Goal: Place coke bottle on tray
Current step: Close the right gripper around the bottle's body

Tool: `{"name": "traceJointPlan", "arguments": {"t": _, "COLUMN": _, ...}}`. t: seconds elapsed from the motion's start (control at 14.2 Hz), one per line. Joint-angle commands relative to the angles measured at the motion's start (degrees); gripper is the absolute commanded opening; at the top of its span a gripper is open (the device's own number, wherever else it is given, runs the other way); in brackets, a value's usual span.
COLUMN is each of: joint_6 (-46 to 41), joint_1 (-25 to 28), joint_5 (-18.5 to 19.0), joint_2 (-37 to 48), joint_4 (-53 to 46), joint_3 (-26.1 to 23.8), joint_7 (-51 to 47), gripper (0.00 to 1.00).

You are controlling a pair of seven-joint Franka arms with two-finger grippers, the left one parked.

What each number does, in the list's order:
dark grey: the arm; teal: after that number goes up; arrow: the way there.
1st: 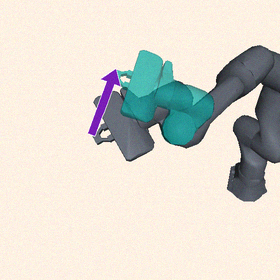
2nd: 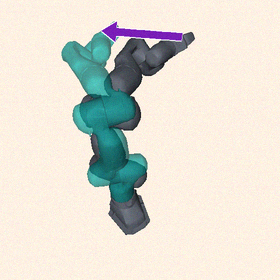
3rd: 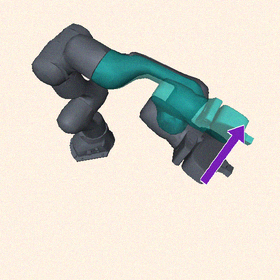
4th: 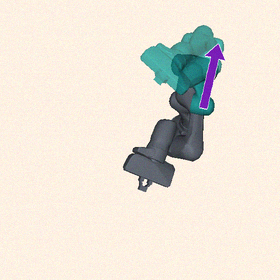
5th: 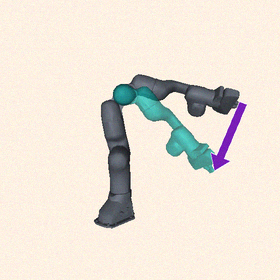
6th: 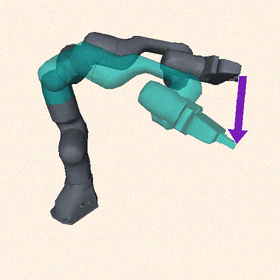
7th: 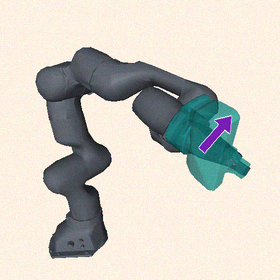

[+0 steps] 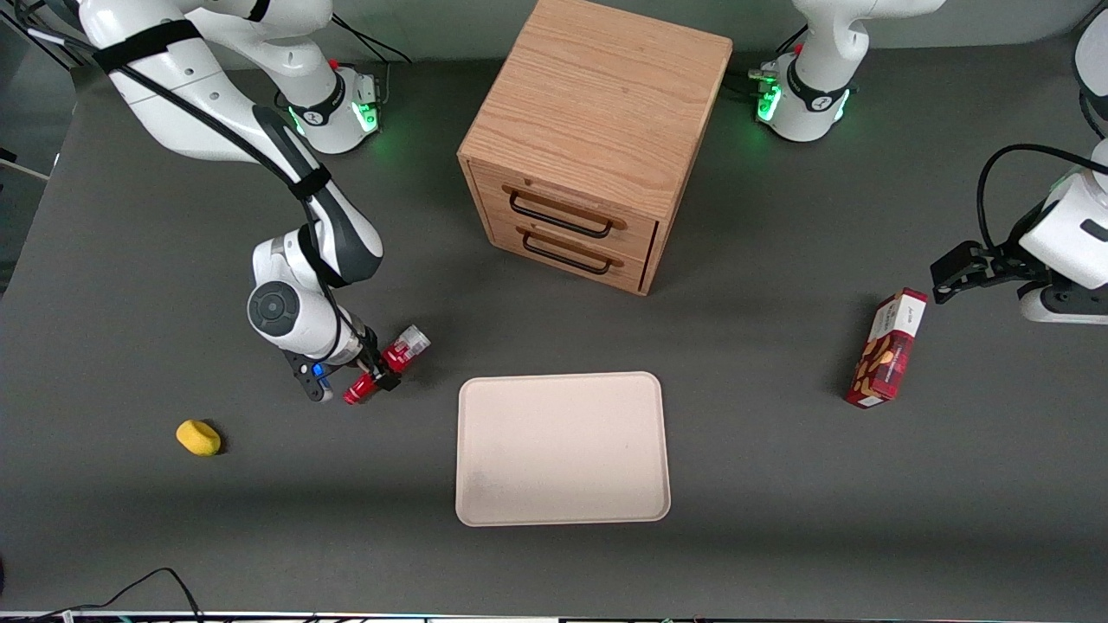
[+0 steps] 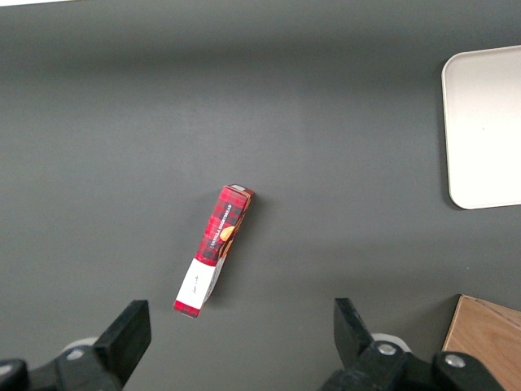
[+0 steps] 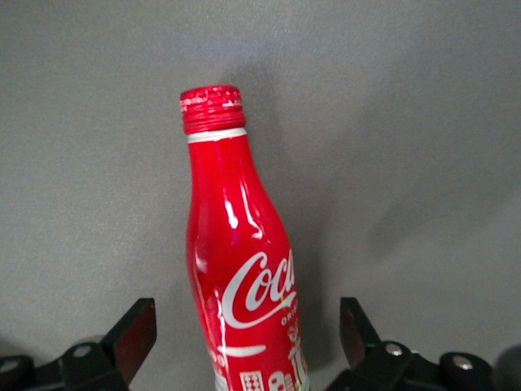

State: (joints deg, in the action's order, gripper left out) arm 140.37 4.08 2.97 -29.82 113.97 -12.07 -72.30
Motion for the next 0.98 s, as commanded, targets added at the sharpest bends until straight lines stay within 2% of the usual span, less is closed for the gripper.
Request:
{"name": "traceJointPlan", "arguments": {"t": 0.0, "joint_6": 2.26, "joint_1": 0.67, "joint_5": 1.25, "joint_2": -1.29, "joint_4": -0.51, "joint_3": 0.38, "joint_7": -2.23, "gripper": 1.00}}
{"name": "traceJointPlan", "arguments": {"t": 0.14, "joint_6": 2.80, "joint_1": 0.75, "joint_5": 1.34, "joint_2": -1.64, "joint_4": -0.51, "joint_3": 0.38, "joint_7": -2.23, "gripper": 0.85}}
{"name": "traceJointPlan", "arguments": {"t": 0.28, "joint_6": 2.89, "joint_1": 0.75, "joint_5": 1.34, "joint_2": -1.64, "joint_4": -0.51, "joint_3": 0.38, "joint_7": -2.23, "gripper": 0.63}}
{"name": "traceJointPlan", "arguments": {"t": 0.7, "joint_6": 2.45, "joint_1": 0.75, "joint_5": 1.34, "joint_2": -0.86, "joint_4": -1.12, "joint_3": 0.30, "joint_7": -1.70, "gripper": 0.18}}
{"name": "traceJointPlan", "arguments": {"t": 0.77, "joint_6": 2.01, "joint_1": 0.75, "joint_5": 1.34, "joint_2": -0.24, "joint_4": -1.82, "joint_3": 0.30, "joint_7": -1.27, "gripper": 0.14}}
{"name": "traceJointPlan", "arguments": {"t": 0.91, "joint_6": -0.44, "joint_1": 0.67, "joint_5": 3.44, "joint_2": 1.69, "joint_4": -3.13, "joint_3": -0.32, "joint_7": 1.36, "gripper": 0.13}}
